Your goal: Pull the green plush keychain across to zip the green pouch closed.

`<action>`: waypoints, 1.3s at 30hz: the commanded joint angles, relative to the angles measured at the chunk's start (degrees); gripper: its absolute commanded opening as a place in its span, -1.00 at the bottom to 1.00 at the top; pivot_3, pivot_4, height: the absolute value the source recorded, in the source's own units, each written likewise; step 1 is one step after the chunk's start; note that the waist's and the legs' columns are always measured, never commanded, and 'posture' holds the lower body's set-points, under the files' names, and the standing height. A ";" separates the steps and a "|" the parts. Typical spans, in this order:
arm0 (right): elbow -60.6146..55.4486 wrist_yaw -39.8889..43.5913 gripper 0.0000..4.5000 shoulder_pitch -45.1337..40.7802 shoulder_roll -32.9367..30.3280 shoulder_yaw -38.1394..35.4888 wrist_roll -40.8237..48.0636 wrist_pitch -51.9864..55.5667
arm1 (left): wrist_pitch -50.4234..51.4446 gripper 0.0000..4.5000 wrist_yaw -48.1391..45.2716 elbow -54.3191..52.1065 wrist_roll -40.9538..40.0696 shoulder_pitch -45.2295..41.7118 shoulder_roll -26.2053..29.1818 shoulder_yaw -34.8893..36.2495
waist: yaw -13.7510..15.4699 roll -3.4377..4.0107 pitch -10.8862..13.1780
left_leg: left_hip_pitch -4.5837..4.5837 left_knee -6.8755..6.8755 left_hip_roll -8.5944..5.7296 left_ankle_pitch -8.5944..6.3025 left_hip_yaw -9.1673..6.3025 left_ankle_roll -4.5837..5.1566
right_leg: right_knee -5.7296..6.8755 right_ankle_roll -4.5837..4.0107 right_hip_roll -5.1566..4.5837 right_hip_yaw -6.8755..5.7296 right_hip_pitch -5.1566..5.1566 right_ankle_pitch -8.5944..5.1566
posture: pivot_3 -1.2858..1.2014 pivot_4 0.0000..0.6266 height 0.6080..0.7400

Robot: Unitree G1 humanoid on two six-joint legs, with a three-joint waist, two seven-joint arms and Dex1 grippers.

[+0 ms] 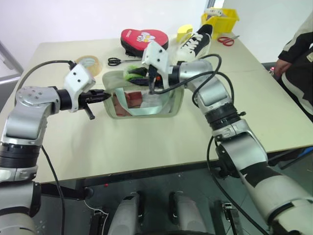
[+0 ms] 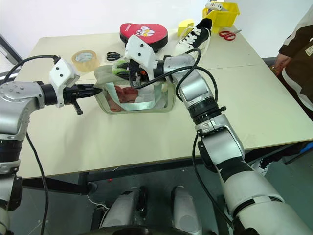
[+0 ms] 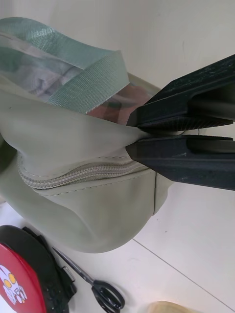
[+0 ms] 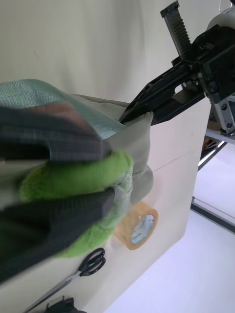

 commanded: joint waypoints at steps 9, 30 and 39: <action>-10.56 -8.49 -0.99 -2.11 -11.42 -8.71 -1.48 4.75 | 0.17 -1.00 0.10 -0.89 -0.10 -0.13 0.49 0.47 | 0.31 0.00 0.00 | -0.02 -0.01 0.00 0.00 0.00 -0.01 | -0.01 -0.06 -0.02 0.00 -0.03 -0.04 | 0.03 -0.52 1.00; -13.02 -29.66 -0.99 29.66 -14.41 -7.08 -13.35 1.30 | -2.50 -1.00 0.01 3.92 0.95 -3.75 -2.13 -2.11 | 1.29 -0.14 -0.08 | 0.08 0.10 0.05 0.08 0.11 0.18 | -0.12 -0.21 -0.03 0.04 0.17 -0.12 | 0.03 -0.52 1.00; -16.32 -26.41 -0.99 32.74 -9.27 -5.89 -10.49 5.39 | -2.23 -1.00 0.24 2.68 0.73 -2.79 -2.19 -1.97 | 1.49 -0.15 -0.09 | 0.31 0.10 0.08 0.08 0.09 0.20 | -0.11 -0.19 0.06 -0.02 0.38 -0.12 | 0.03 -0.52 1.00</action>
